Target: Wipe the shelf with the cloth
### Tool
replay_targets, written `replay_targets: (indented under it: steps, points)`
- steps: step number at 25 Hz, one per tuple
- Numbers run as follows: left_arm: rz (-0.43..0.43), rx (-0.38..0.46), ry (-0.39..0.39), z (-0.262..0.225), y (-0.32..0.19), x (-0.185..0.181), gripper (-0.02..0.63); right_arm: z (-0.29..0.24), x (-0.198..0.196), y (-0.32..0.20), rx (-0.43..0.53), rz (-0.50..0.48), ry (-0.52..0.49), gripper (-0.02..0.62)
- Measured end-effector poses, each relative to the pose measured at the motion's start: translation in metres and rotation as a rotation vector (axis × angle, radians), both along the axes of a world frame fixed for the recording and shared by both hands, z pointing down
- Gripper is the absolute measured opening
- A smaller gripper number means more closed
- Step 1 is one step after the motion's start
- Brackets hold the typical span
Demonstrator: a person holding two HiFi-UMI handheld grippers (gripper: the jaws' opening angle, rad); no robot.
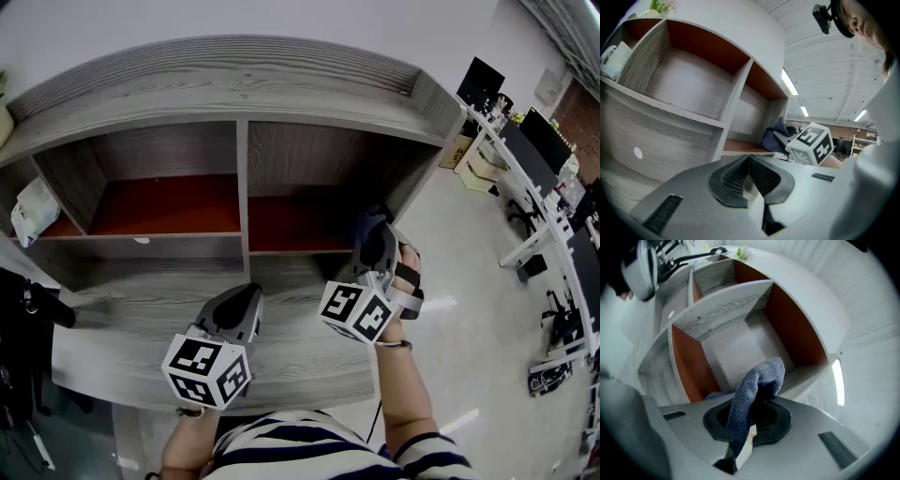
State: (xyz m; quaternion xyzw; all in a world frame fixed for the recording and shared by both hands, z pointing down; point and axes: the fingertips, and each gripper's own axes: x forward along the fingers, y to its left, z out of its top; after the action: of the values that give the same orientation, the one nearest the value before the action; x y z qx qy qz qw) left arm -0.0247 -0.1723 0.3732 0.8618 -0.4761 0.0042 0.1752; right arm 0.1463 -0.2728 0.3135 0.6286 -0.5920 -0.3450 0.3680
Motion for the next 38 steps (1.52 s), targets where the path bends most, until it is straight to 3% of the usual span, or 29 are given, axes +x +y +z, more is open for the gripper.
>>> replay_targets:
  steps: [5,14,25,30,38]
  points:
    - [-0.027,0.011,0.003,-0.003,0.000,-0.006,0.017,-0.005,-0.004,0.020,-0.045,-0.103,-0.279,0.044]
    - [-0.058,0.019,-0.006,-0.006,0.000,-0.012,0.018,-0.005,-0.012,0.057,-0.080,-0.251,-0.567,0.044]
    - [-0.075,0.003,-0.025,0.003,0.002,-0.011,0.018,0.042,-0.015,0.088,-0.228,-0.316,-0.779,0.044]
    - [-0.096,-0.002,-0.050,0.012,0.002,-0.013,0.018,0.066,-0.011,0.092,-0.288,-0.304,-0.836,0.044]
    - [-0.117,-0.045,-0.027,0.027,0.005,-0.019,0.017,0.094,-0.009,0.099,-0.382,-0.269,-0.948,0.044]
